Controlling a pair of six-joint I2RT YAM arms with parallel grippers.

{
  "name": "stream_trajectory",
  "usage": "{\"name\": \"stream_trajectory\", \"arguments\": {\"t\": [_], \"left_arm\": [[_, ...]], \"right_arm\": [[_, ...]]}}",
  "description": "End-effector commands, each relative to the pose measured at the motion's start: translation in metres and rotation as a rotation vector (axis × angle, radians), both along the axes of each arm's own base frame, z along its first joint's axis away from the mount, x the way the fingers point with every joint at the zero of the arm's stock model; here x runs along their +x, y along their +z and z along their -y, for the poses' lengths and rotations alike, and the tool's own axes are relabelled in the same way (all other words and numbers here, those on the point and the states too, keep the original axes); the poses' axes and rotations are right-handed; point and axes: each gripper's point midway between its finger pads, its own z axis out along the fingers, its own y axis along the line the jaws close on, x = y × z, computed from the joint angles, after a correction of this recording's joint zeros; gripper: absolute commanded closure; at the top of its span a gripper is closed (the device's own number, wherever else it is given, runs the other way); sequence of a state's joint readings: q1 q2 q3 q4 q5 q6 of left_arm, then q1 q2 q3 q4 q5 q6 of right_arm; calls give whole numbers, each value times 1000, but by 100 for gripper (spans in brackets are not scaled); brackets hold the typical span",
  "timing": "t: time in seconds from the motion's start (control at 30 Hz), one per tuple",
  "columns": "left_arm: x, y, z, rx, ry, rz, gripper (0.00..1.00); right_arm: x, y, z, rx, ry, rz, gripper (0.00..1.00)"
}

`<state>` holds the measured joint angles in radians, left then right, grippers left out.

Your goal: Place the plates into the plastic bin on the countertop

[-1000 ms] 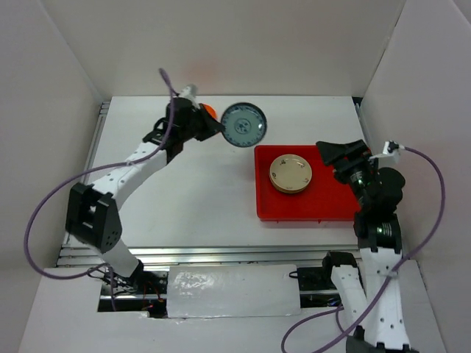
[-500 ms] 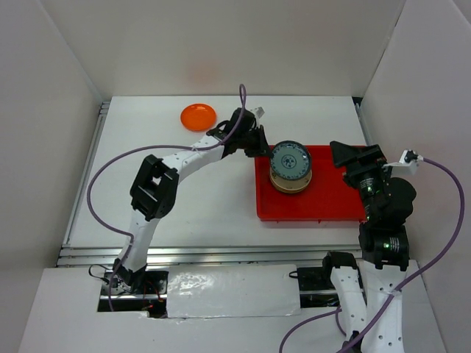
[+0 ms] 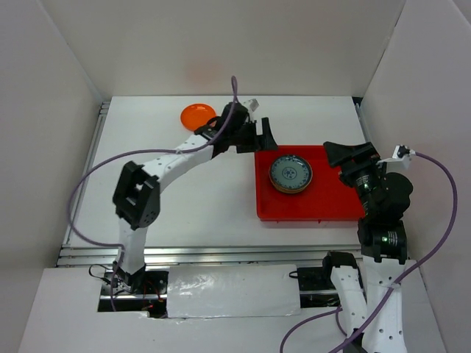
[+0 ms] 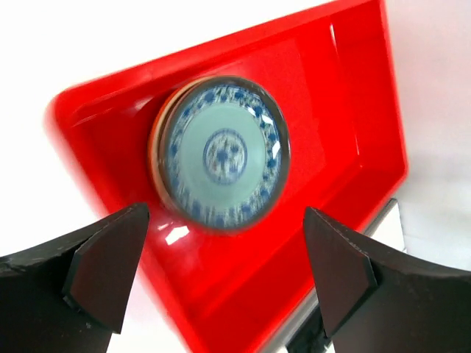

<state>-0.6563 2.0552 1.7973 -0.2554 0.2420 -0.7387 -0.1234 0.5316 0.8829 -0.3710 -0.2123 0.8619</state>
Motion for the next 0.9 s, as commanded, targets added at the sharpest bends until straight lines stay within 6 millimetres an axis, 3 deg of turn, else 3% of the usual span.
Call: {"name": "stream_trajectory", "arguments": {"t": [0.0,0.03,0.07,0.13,0.17,0.2,0.23,0.27,0.3,0.33,0.37,0.47,0.5,0.57,0.6,0.67,0.73,0.77,0.8,0.83,0.87], "left_arm": [[27,97,-85,-76,285,167,1],[42,90,-118,-53,427,161,1],[55,55,-166,-16,557,92,1],[62,34,-210,-54,718,9,1],[68,8,-246,-53,821,-46,1],[71,-1,-256,-69,841,-43,1],[63,-33,-268,-59,845,-67,1],[73,-29,-281,-112,857,-18,1],[83,-22,-286,-179,862,51,1],[81,-39,-293,-185,872,38,1],[85,-43,-306,-218,873,28,1],[97,-58,-319,-321,853,79,1],[103,-50,-327,-370,853,130,1],[111,-52,-331,-397,849,140,1],[115,-71,-331,-388,848,105,1],[132,-75,-332,-390,850,82,1],[148,-100,-331,-375,864,13,1],[153,-126,-346,-363,913,-43,1],[169,-120,-344,-380,903,-44,1],[175,-129,-343,-379,899,-81,1],[172,-168,-343,-348,915,-193,1]], "right_arm": [[4,8,-5,-21,37,47,0],[6,6,-6,-21,44,44,0],[7,3,-7,-22,55,41,0],[10,4,-18,-23,122,69,0],[13,-3,-23,-13,158,71,0],[14,-6,-29,-6,199,81,0],[12,3,-41,-15,279,142,0],[14,-5,-45,11,305,125,0],[15,-4,-48,11,328,144,0],[17,-8,-52,14,356,144,0],[18,-8,-53,16,367,147,0],[20,-11,-58,15,408,146,0],[20,-13,-60,7,421,144,0],[21,-16,-60,-2,419,137,0],[22,-17,-59,-3,414,131,0],[23,-19,-59,-4,416,126,0],[25,-22,-61,2,426,116,0],[26,-23,-62,3,432,114,0],[28,-24,-62,6,437,111,0],[28,-25,-62,7,439,108,0],[29,-26,-62,5,439,106,0]]}}
